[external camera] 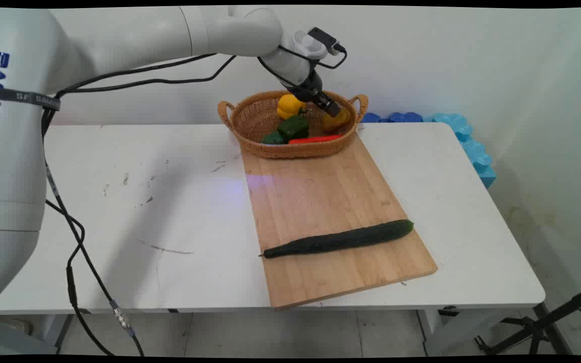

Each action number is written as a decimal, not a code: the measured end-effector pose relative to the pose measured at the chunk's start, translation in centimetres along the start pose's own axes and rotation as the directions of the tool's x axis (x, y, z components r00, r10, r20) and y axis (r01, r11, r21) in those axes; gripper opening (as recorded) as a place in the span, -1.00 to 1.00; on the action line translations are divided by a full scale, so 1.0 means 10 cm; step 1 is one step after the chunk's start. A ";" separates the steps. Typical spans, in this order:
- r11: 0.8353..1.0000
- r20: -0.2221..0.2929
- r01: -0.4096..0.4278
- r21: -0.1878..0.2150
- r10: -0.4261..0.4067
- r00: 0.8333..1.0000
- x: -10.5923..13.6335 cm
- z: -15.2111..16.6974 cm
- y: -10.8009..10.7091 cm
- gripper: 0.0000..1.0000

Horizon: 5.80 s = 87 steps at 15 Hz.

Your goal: Pick up the cucumber from the cutting board, then place the picked object in the vegetable basket

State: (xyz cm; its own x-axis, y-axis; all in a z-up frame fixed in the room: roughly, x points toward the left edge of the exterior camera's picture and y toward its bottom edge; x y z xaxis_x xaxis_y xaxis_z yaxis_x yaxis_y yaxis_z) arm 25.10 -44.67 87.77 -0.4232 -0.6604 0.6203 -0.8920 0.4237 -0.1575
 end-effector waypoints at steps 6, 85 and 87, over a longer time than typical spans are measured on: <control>1.000 -0.008 -0.015 0.002 0.015 1.000 0.00 -0.10 0.07 1.00; 0.736 0.086 -0.659 -0.156 0.675 0.733 -0.12 -1.23 0.57 -1.00; 0.726 0.097 -0.674 -0.136 0.687 0.720 -0.11 -1.18 0.41 -1.00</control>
State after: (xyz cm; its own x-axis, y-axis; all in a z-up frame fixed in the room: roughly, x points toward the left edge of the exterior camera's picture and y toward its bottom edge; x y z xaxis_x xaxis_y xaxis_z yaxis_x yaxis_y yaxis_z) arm 23.81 -34.91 95.51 -0.9329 -0.2445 0.2644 -0.3407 0.8369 -0.4283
